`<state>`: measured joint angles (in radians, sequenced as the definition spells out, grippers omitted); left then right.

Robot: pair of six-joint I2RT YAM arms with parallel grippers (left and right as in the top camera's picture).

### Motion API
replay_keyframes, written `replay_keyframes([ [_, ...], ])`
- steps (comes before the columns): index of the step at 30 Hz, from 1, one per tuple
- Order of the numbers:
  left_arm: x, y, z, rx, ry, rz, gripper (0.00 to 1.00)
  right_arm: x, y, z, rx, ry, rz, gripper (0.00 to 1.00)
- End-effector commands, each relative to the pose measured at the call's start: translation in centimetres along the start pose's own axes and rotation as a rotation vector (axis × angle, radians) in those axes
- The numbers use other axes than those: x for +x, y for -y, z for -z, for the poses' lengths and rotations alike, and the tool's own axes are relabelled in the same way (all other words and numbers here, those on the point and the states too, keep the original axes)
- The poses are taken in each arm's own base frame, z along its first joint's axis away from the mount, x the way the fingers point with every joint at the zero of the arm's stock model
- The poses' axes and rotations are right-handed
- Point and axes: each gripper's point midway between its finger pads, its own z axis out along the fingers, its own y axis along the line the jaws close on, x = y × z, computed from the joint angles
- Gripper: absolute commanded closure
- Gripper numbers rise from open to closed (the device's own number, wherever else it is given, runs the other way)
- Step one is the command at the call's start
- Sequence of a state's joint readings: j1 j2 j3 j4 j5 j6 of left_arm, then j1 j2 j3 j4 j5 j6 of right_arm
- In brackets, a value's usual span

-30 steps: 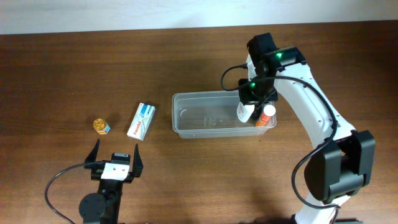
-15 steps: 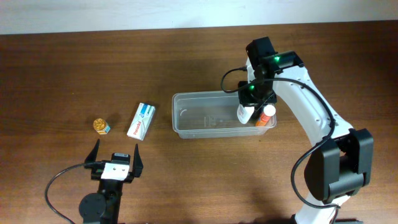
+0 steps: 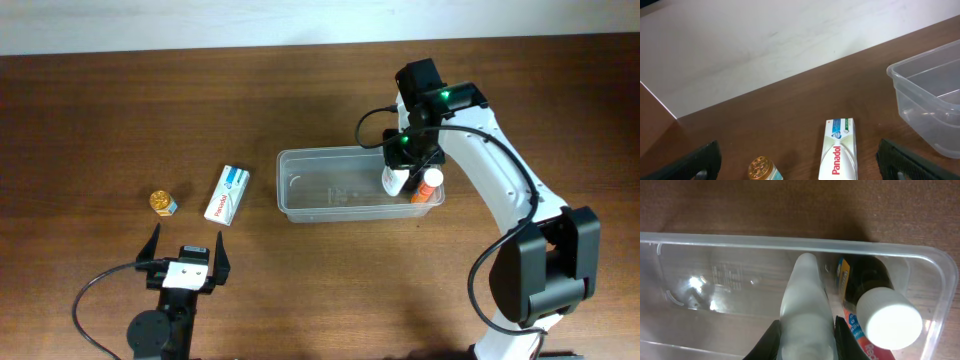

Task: Pack container
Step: 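Set the spray bottle upright beside the orange tube and open the right gripper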

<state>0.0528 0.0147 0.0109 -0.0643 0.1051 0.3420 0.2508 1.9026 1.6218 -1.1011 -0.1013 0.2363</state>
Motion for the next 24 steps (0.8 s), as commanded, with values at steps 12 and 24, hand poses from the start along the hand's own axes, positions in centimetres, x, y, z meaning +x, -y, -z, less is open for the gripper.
replay_keyframes([
  [12, -0.02, 0.08, 0.04, 0.005, 0.005, -0.011, 0.01, 0.58, 0.26, -1.11, 0.016, -0.018, -0.005, 0.73],
  [24, -0.02, 0.08, 0.04, 0.005, 0.005, -0.011, 0.01, 0.09, 0.14, -1.08, 0.011, 0.002, -0.004, 0.72],
])
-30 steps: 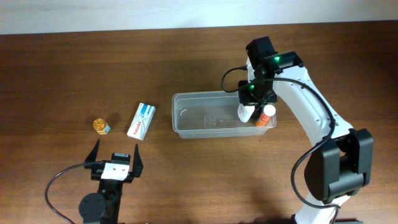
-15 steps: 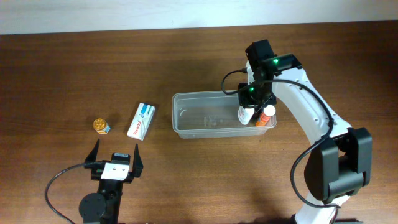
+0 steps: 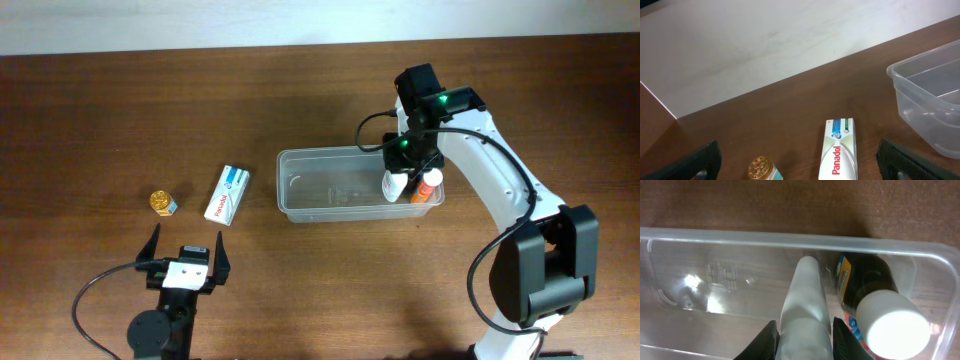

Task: Pack container

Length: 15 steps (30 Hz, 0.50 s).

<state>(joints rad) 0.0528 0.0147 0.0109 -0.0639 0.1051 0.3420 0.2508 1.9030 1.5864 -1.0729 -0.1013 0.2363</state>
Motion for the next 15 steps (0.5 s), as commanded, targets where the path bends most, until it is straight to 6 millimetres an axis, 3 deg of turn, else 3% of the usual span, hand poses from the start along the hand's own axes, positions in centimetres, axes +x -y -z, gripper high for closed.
replay_keyframes([
  [1, 0.0, 0.1, 0.0, 0.005, 0.004, -0.011, 0.01, -0.3, 0.0, -0.2, 0.009, 0.011, -0.002, 0.72],
  [7, 0.0, 0.1, 0.0, 0.005, 0.004, -0.011, 0.01, -1.5, -0.4, 1.1, 0.000, 0.050, 0.004, 0.67],
  [15, 0.0, 0.1, 0.0, 0.005, 0.004, -0.011, 0.01, -3.5, 0.0, 5.3, 0.061, 0.117, 0.031, 0.62],
])
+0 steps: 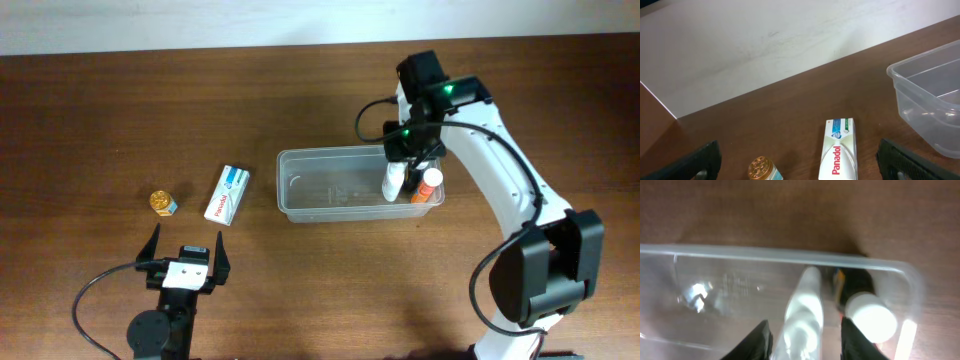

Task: Pack container

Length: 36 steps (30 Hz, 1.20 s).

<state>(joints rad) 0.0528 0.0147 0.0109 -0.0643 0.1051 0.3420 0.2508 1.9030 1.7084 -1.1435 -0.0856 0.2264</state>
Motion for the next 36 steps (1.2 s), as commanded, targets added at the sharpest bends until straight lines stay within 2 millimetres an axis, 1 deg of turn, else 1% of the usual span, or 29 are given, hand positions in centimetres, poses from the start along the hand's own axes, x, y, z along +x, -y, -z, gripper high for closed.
replay_keyframes([
  [1, 0.0, 0.1, 0.0, 0.005, 0.005, -0.011, 0.01, -2.1, 0.6, 3.0, 0.066, 0.074, 0.018, 0.61],
  [2, 0.0, 0.1, 0.0, 0.005, 0.005, -0.011, 0.01, -2.6, 0.4, 4.3, 0.064, 0.091, 0.020, 0.60],
  [4, 0.0, 0.1, 0.0, 0.005, 0.005, -0.011, 0.01, -3.2, 0.1, 6.1, 0.063, 0.118, 0.057, 0.56],
  [5, 0.0, 0.1, 0.0, 0.005, 0.005, -0.011, 0.01, -3.5, 0.3, 7.0, 0.075, 0.135, 0.067, 0.53],
  [6, 0.0, 0.1, 0.0, 0.005, 0.005, -0.011, 0.01, -3.9, 0.7, 8.1, 0.094, 0.154, 0.064, 0.42],
  [7, 0.0, 0.1, 0.0, 0.005, 0.005, -0.011, 0.01, -4.2, 1.3, 9.2, 0.115, 0.174, 0.055, 0.29],
  [8, 0.0, 0.1, 0.0, 0.005, 0.005, -0.011, 0.01, -4.5, 1.7, 10.1, 0.125, 0.189, 0.046, 0.07],
  [9, 0.0, 0.1, 0.0, 0.005, 0.005, -0.011, 0.00, -4.7, 2.2, 10.9, 0.128, 0.201, 0.032, 0.02],
  [10, 0.0, 0.1, 0.0, 0.005, 0.005, -0.011, 0.01, -5.0, 3.3, 12.1, 0.134, 0.218, 0.005, 0.02],
  [11, 0.0, 0.1, 0.0, 0.005, 0.005, -0.011, 0.01, -5.1, 4.3, 12.8, 0.140, 0.229, -0.018, 0.02],
  [14, 0.0, 0.1, 0.0, 0.005, 0.005, -0.011, 0.01, -5.1, 8.0, 14.4, 0.161, 0.239, -0.110, 0.02],
  [17, 0.0, 0.1, 0.0, 0.005, 0.005, -0.011, 0.01, -4.4, 12.3, 15.1, 0.174, 0.227, -0.258, 0.02],
  [19, 0.0, 0.1, 0.0, 0.005, 0.005, -0.011, 0.01, -3.6, 14.7, 15.3, 0.176, 0.209, -0.333, 0.02],
  [24, 0.0, 0.1, 0.0, 0.005, 0.005, -0.011, 0.01, -1.0, 18.9, 15.6, 0.174, 0.143, -0.462, 0.02],
  [28, 0.0, 0.1, 0.0, 0.005, 0.005, -0.011, 0.01, 0.3, 21.1, 15.9, 0.188, 0.122, -0.525, 0.01],
  [30, 0.0, 0.1, 0.0, 0.005, 0.005, -0.011, 0.00, 0.7, 21.6, 15.9, 0.191, 0.116, -0.542, 0.02],
  [36, 0.0, 0.1, 0.0, 0.005, 0.005, -0.011, 0.01, 1.2, 21.7, 15.5, 0.194, 0.090, -0.546, 0.02],
])
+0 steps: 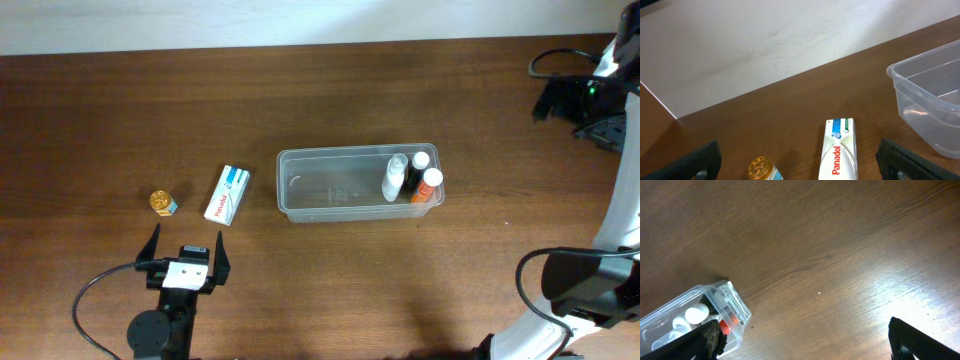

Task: Pack container

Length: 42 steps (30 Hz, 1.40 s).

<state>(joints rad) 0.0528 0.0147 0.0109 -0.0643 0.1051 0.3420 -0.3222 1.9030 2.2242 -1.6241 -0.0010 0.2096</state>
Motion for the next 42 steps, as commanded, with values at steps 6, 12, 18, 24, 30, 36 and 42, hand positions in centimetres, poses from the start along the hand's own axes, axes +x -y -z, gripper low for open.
replay_keyframes([
  [6, 0.0, 0.1, 0.0, 0.005, 0.005, -0.011, 0.01, 0.1, 1.5, -1.0, 0.093, -0.013, -0.006, 0.02],
  [12, 0.0, 0.1, 0.0, 0.005, 0.005, -0.011, 0.01, 0.4, 1.6, -1.3, 0.096, -0.029, -0.006, 0.02],
  [18, 0.0, 0.1, 0.0, 0.006, 0.005, -0.011, 0.01, 0.5, 2.1, -2.1, 0.126, -0.040, -0.005, 0.02],
  [24, 0.0, 0.1, 0.0, 0.006, 0.005, -0.011, 0.01, 0.6, 2.2, -2.3, 0.131, -0.046, -0.004, 0.02],
  [30, -0.4, 0.5, 0.1, 0.032, 0.021, -0.012, 0.01, 0.6, 2.2, -2.3, 0.131, -0.046, -0.004, 0.02],
  [36, -3.2, 2.4, 0.5, 0.162, 0.140, 0.054, 0.01, 0.6, 2.2, -2.3, 0.131, -0.046, -0.004, 0.02],
  [42, -6.7, 2.2, 1.2, 0.213, 0.178, 0.130, 0.01, 0.6, 2.2, -2.3, 0.131, -0.046, -0.004, 0.02],
])
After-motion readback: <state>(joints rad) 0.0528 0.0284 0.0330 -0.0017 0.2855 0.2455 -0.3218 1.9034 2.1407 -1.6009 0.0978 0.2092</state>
